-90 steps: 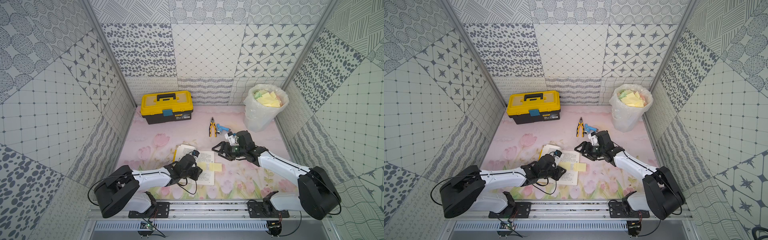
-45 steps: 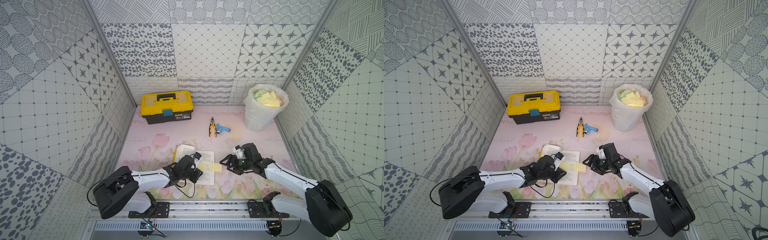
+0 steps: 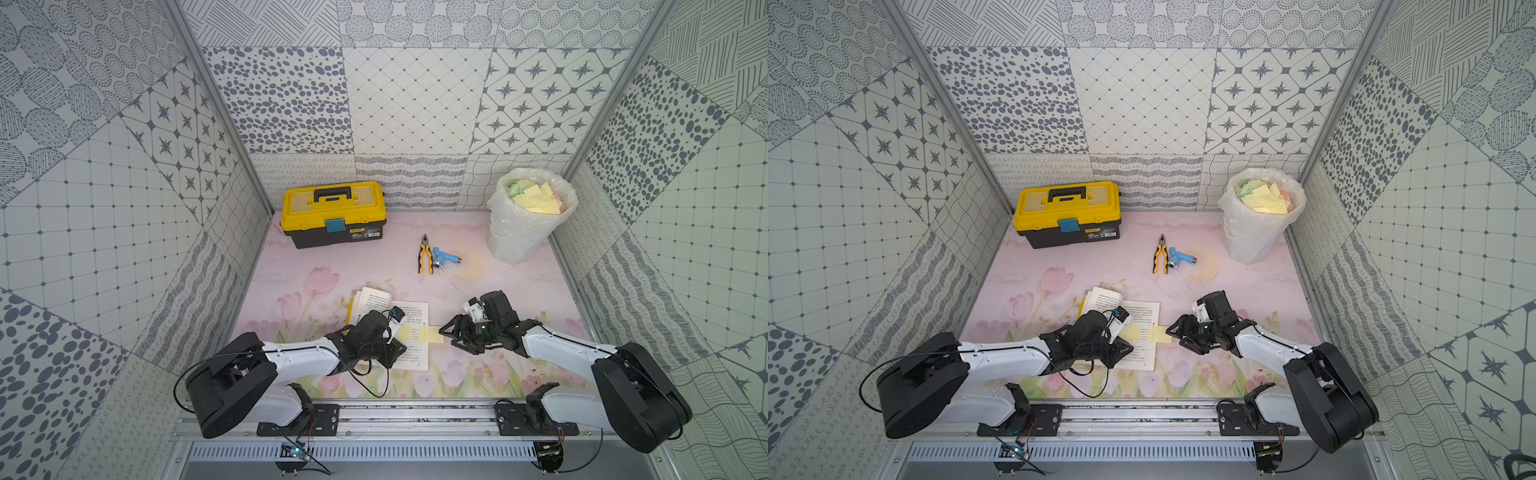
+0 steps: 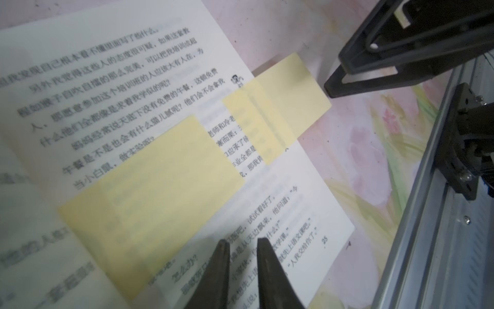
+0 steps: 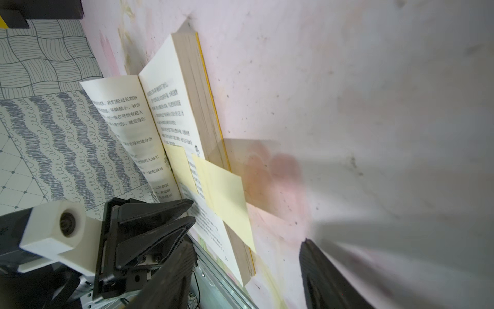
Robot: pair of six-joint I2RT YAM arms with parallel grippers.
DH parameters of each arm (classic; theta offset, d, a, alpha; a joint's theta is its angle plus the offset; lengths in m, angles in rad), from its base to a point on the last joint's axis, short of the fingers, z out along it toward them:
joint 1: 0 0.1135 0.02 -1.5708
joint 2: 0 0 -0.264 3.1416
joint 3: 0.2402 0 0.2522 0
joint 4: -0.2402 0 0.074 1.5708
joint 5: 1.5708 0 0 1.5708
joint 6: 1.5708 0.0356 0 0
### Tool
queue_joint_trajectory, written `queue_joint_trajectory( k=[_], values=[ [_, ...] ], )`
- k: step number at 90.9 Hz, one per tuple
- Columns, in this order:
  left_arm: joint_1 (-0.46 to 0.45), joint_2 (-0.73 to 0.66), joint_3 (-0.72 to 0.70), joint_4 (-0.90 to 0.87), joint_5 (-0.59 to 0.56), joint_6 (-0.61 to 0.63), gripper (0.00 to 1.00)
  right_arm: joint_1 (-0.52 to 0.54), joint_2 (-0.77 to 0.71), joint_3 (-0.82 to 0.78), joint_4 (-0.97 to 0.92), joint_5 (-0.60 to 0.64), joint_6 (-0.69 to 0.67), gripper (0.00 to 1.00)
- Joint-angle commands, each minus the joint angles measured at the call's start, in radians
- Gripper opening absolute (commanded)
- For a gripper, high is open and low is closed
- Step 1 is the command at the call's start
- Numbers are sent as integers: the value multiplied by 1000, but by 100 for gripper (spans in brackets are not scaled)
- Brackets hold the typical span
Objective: Peel off the used sticky note
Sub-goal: Tear off the note from the book.
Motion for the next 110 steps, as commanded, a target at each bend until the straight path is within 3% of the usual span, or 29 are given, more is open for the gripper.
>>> queue_joint_trajectory(
  k=[1, 33, 65, 110],
  values=[
    [-5, 11, 4, -63, 19, 27, 22, 3, 23, -5, 110, -28, 30, 65],
    [-5, 23, 9, -63, 12, 25, 22, 36, 129, 26, 239, -73, 104, 43],
    [-9, 31, 13, -67, -1, 25, 22, 38, 172, 37, 362, -81, 224, 0],
    [-11, 26, 11, -76, -15, 27, 22, 37, 251, 44, 503, -68, 352, 0]
  ],
)
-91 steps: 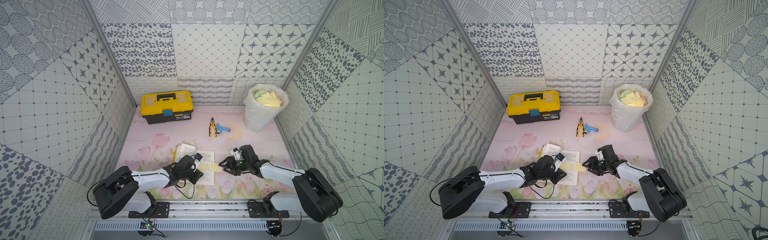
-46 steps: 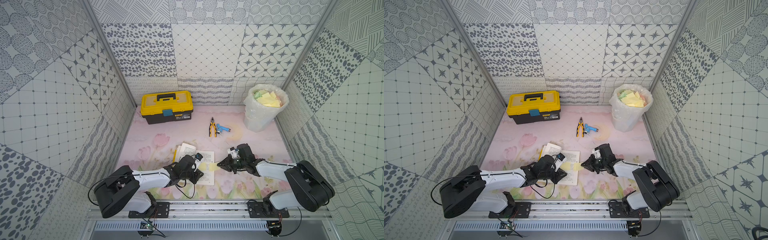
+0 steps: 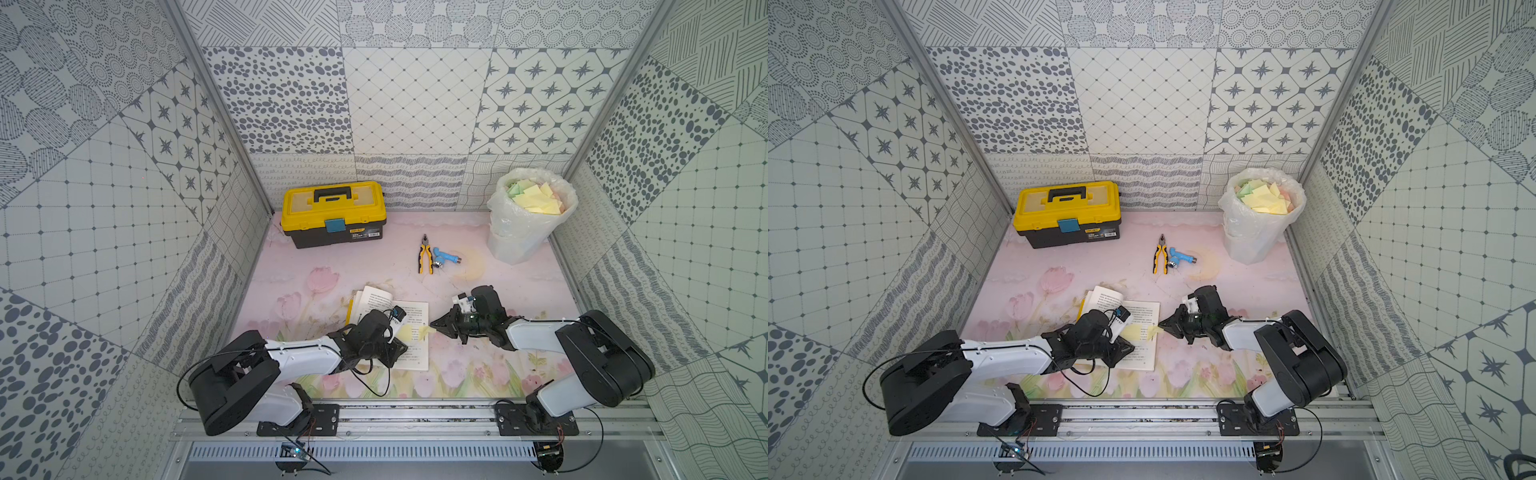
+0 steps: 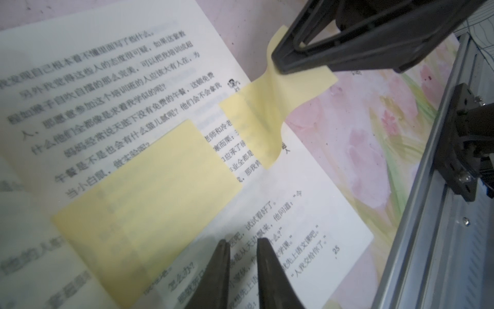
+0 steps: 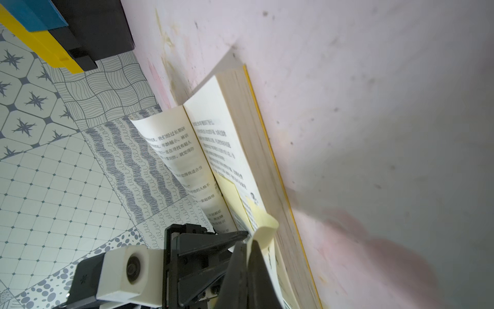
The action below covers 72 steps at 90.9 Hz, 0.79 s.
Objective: Peel off the used sticky note
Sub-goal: Tear off the note from the book.
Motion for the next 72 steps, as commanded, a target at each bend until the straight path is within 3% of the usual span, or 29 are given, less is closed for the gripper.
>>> queue_joint_trajectory(
  k=[1, 72],
  values=[
    [-10, 7, -1, -81, -15, 26, 22, 3, 14, 20, 81, 17, 33, 0],
    [-9, 0, -1, -86, -20, 25, 22, -58, -77, 61, 28, 21, 25, 0]
  ],
)
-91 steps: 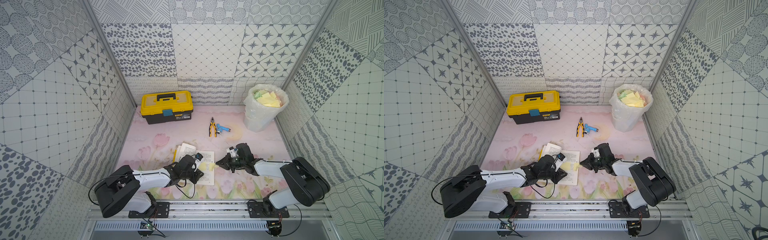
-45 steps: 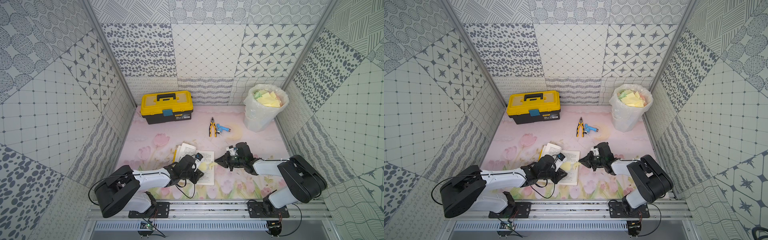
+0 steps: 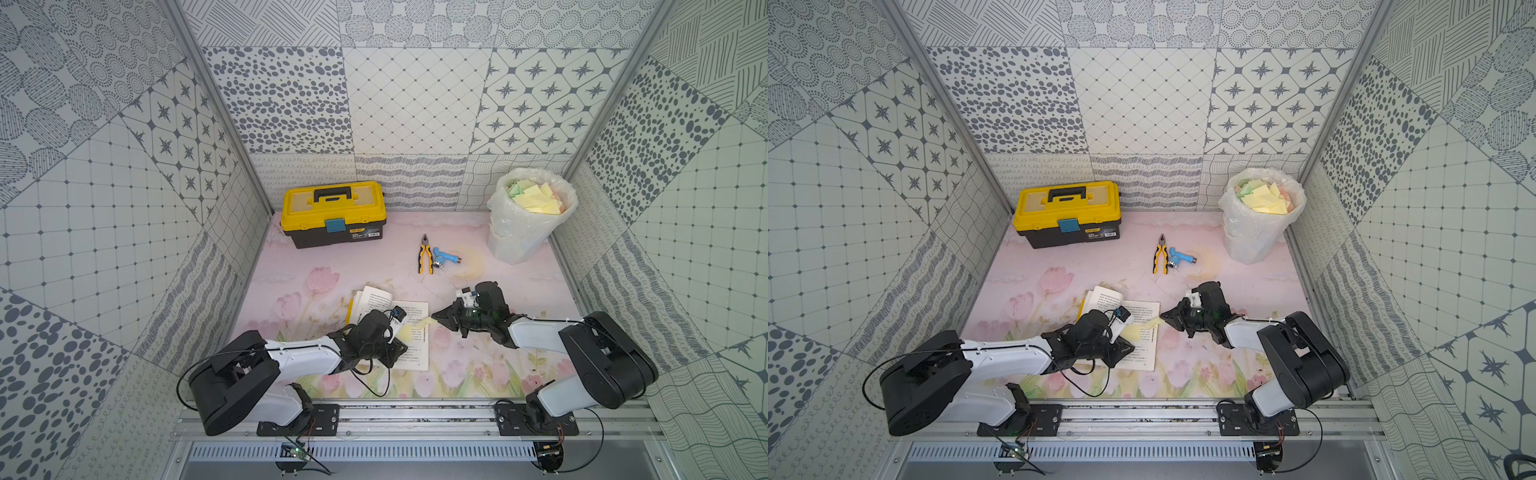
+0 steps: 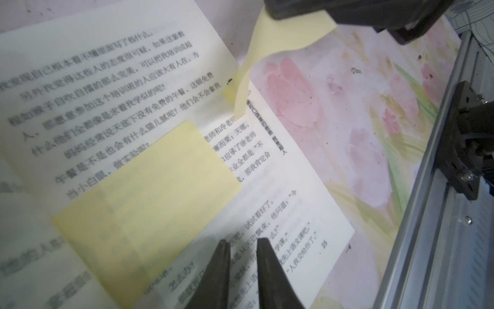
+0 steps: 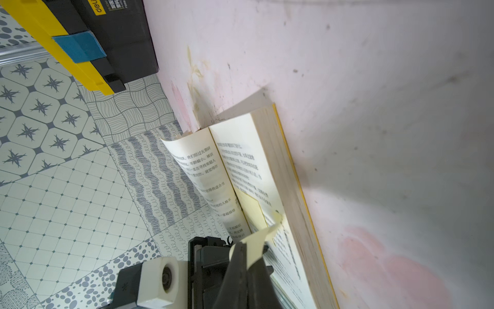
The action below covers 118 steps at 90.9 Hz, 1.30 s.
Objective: Peel off the used sticky note
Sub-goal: Tear off the note from the book, then place the note in the trash bin.
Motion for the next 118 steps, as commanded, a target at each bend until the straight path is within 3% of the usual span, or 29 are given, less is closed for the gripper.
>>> queue_joint_trajectory(
  k=[1, 28, 48, 84, 107, 118],
  values=[
    [-9, -1, -1, -84, -16, 15, 22, -19, -50, 46, 0, 1, -17, 0],
    [-9, -26, -6, -83, -16, 6, 22, -112, -241, 289, -387, -2, -227, 0],
    [-9, -27, -5, -81, -19, 7, 22, -236, -277, 522, -564, -3, -345, 0],
    [-9, -50, -7, -79, -20, 7, 22, -551, -115, 964, -697, -19, -447, 0],
    [-10, -60, -12, -71, -22, 4, 22, -738, 16, 1082, -714, -3, -450, 0],
    [-9, -71, -14, -76, -25, 6, 22, -777, 100, 1146, -718, -10, -477, 0]
  ],
)
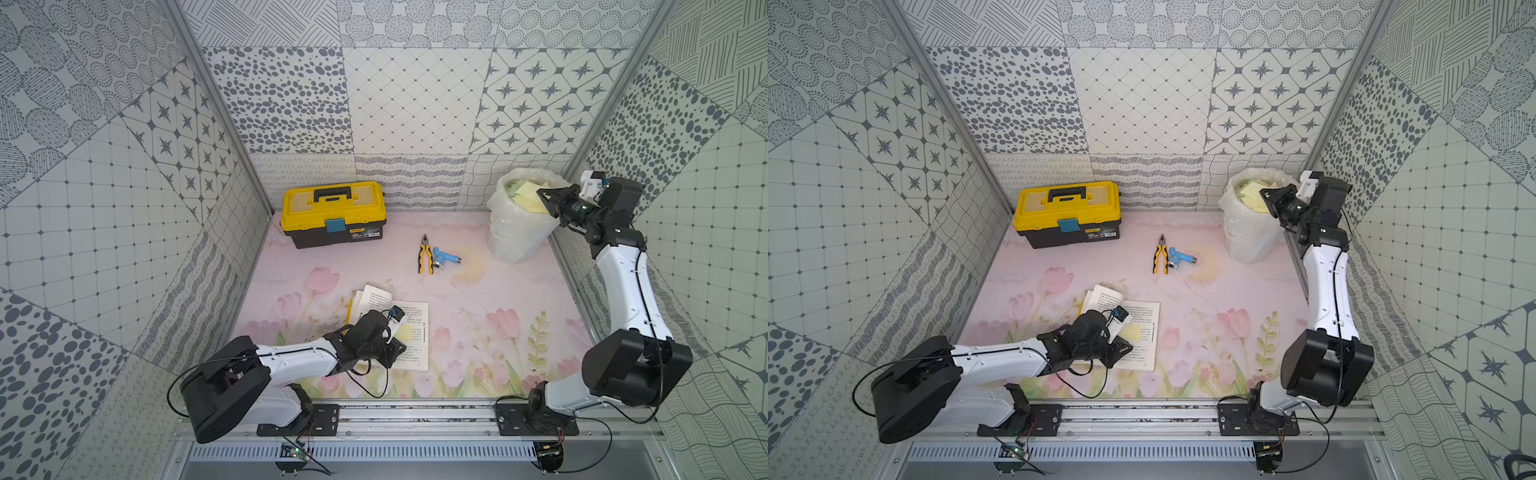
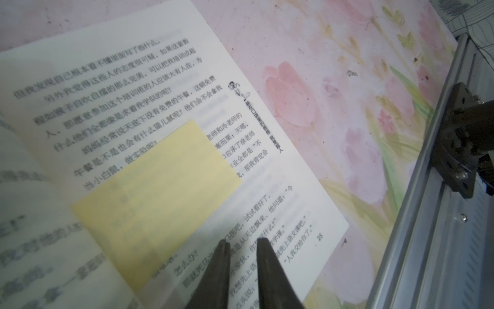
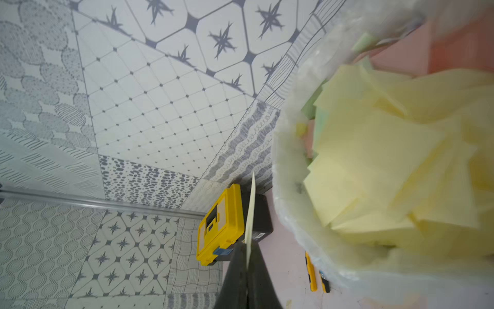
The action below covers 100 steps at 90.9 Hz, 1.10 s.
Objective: Peel off the used sticky note
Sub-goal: Place the note in the trash bin.
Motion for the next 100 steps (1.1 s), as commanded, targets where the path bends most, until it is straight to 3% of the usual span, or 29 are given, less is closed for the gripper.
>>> queue_joint_trajectory(
  k=[1, 24, 63, 88, 100],
  values=[
    [-9, -17, -8, -43, -17, 6, 22, -29, 73, 71, -6, 1, -41, 0],
    [-10, -51, -7, -72, -34, 12, 22, -39, 204, 174, -105, 43, -113, 1],
    [-9, -104, -6, -109, -64, -3, 24, -47, 136, 212, -190, 78, -156, 52],
    [-9, -194, -10, -185, -104, -30, 25, -47, -16, 125, -219, 122, -188, 68],
    [-9, -213, -9, -216, -114, -52, 25, -46, -77, 69, -227, 131, -204, 72]
  ],
)
